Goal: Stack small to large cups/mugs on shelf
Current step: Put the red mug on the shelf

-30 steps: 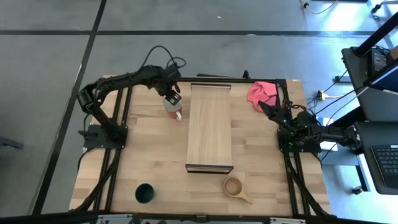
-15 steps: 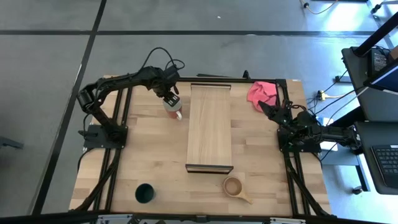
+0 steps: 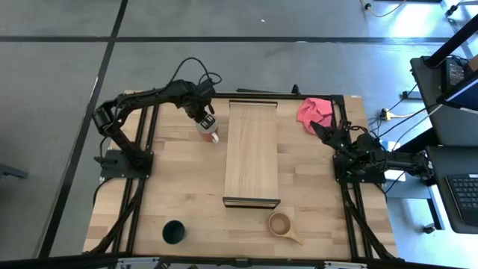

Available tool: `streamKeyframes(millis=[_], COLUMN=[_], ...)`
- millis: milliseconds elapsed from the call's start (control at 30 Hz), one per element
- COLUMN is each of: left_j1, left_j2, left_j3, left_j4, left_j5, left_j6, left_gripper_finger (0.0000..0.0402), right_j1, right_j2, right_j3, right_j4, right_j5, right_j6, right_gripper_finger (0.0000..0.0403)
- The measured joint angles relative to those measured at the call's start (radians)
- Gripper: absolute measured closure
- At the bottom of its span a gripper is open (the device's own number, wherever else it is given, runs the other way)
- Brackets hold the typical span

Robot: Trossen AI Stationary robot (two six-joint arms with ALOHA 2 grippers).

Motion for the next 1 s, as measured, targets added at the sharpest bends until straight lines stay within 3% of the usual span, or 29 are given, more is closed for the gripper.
streamKeyframes(millis=[100,667,1000], left_j1=[-0.004,-0.007,-0.027], left_j2=[-0.002,-0.008,-0.006], left_j3=[0.000,0.006,0.196], left_j4=[0.003,-0.051,-0.254], left_j5=[0.012,0.054,0.047], left_j6=[-0.021,-0.081,-0.098], left_gripper_finger=[0.0389,0.0393,0.0394], right_j1=[0.000,0.000,0.000], right_j2=[0.000,0.000,0.000], right_j3=[0.000,0.000,0.000], right_j4=[0.000,0.000,-0.001], right_j5=[0.000,0.000,0.000], right_j6=[0.000,0.002,0.000], right_gripper_finger=[0.0393,0.0393,0.0393])
